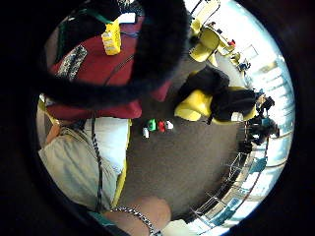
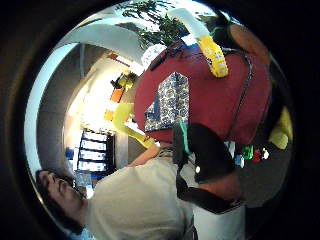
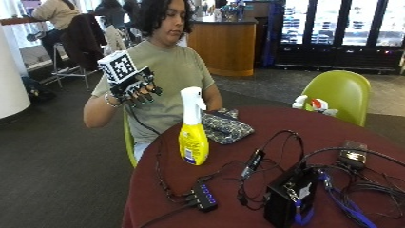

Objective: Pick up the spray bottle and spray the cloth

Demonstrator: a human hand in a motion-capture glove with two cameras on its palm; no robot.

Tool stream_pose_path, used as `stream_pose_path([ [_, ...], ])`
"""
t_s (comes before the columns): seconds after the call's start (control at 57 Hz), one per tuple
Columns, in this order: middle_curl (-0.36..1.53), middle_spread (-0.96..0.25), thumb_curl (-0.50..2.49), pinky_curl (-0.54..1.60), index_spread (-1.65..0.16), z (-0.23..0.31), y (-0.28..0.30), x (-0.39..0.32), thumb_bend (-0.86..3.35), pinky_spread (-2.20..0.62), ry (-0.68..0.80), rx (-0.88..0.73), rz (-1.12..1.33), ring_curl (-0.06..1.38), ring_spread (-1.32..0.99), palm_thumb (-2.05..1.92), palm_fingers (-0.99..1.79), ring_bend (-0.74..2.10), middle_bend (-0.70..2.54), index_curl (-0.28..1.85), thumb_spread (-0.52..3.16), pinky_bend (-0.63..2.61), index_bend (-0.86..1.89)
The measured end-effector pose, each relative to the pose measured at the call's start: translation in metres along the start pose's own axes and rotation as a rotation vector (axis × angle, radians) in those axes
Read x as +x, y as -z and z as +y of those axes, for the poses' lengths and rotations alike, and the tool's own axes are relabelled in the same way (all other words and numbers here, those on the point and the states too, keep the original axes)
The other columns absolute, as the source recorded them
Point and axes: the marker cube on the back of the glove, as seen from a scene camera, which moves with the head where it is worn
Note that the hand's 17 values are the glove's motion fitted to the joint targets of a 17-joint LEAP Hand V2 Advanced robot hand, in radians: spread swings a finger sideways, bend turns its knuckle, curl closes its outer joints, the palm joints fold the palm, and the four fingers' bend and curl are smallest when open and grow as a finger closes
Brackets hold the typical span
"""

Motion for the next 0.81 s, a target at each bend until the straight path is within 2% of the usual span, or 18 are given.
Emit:
stream_pose_path([
  [0.281, 0.29, 0.00, 0.39, 0.35, -0.41, -0.041, -0.015, 0.012, -0.01, 0.23, -0.046, -0.039, -0.083, 0.31, -0.06, 0.56, 0.48, 0.20, 0.16, 0.33, 1.22, 0.29, 0.17],
  [0.649, 0.28, 0.01, 0.39, 0.36, -0.40, -0.064, -0.026, 0.016, -0.01, 0.23, -0.063, -0.045, -0.162, 0.32, -0.05, 0.59, 0.48, 0.22, 0.16, 0.32, 1.24, 0.30, 0.17],
  [0.807, 0.29, 0.01, 0.39, 0.36, -0.40, -0.081, -0.028, 0.019, -0.01, 0.23, -0.087, 0.036, -0.279, 0.33, -0.05, 0.60, 0.52, 0.25, 0.18, 0.31, 1.25, 0.31, 0.14],
])
